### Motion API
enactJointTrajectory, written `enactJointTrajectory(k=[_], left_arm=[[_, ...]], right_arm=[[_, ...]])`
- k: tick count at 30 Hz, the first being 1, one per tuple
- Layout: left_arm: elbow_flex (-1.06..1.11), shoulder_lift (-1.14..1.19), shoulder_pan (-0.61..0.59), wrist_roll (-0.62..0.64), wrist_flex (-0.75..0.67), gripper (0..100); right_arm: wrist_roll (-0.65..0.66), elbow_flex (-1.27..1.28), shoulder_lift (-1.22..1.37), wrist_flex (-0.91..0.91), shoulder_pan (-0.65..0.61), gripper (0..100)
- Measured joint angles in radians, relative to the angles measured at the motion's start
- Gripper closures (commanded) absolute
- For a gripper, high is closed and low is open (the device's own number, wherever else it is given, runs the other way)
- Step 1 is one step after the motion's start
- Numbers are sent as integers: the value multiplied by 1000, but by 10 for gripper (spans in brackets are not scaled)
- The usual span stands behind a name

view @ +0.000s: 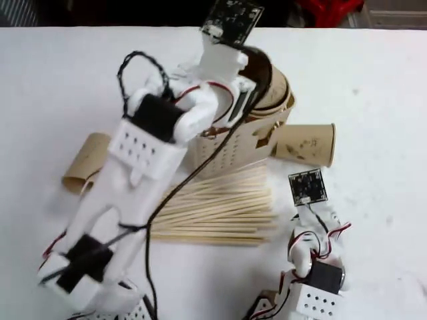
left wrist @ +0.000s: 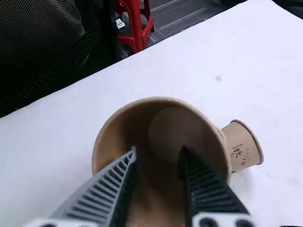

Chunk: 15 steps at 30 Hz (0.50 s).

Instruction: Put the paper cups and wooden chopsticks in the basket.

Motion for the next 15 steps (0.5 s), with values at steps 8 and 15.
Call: enactJointTrajectory(k=[8,15], left_arm=[[-255,176,2,-48,0,845],[-433,319,2,-89,0,843]], right_arm=[[0,0,0,0,0,981],[0,0,0,0,0,981]])
